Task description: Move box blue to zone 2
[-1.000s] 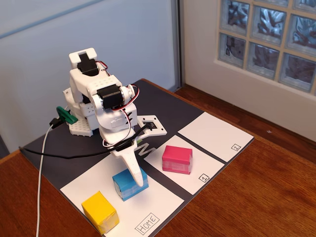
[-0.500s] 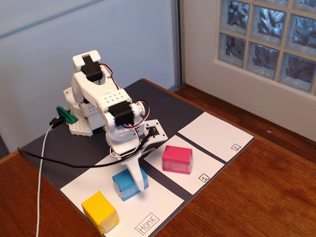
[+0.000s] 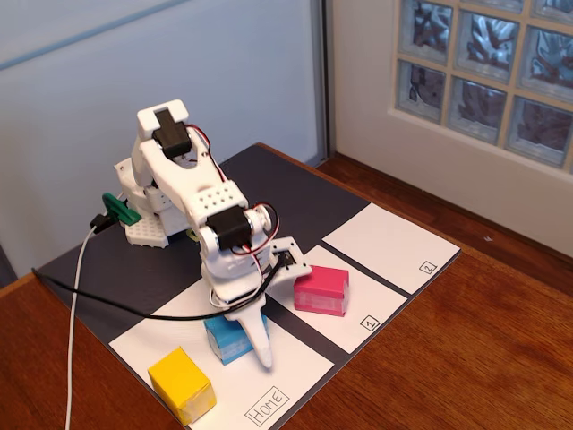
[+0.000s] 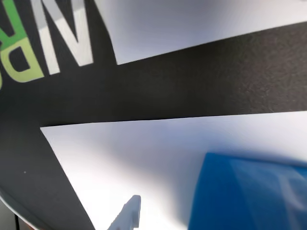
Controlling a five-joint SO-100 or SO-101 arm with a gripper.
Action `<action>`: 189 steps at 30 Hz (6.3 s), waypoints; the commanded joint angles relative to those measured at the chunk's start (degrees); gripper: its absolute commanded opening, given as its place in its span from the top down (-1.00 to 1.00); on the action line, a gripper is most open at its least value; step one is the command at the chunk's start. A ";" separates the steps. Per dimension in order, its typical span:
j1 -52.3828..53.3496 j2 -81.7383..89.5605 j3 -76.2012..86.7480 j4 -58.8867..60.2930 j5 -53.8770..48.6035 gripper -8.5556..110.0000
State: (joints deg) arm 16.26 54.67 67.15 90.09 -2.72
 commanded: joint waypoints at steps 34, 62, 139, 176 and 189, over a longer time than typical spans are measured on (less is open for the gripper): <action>0.53 -1.14 -7.56 3.34 -0.79 0.86; -4.04 31.90 -4.83 20.74 5.27 0.86; -54.49 31.29 30.23 -31.99 107.23 0.86; -51.50 6.94 3.34 -38.85 118.83 0.86; -51.06 4.57 2.46 -38.76 113.99 0.69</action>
State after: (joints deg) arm -35.24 58.97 72.69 51.24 112.41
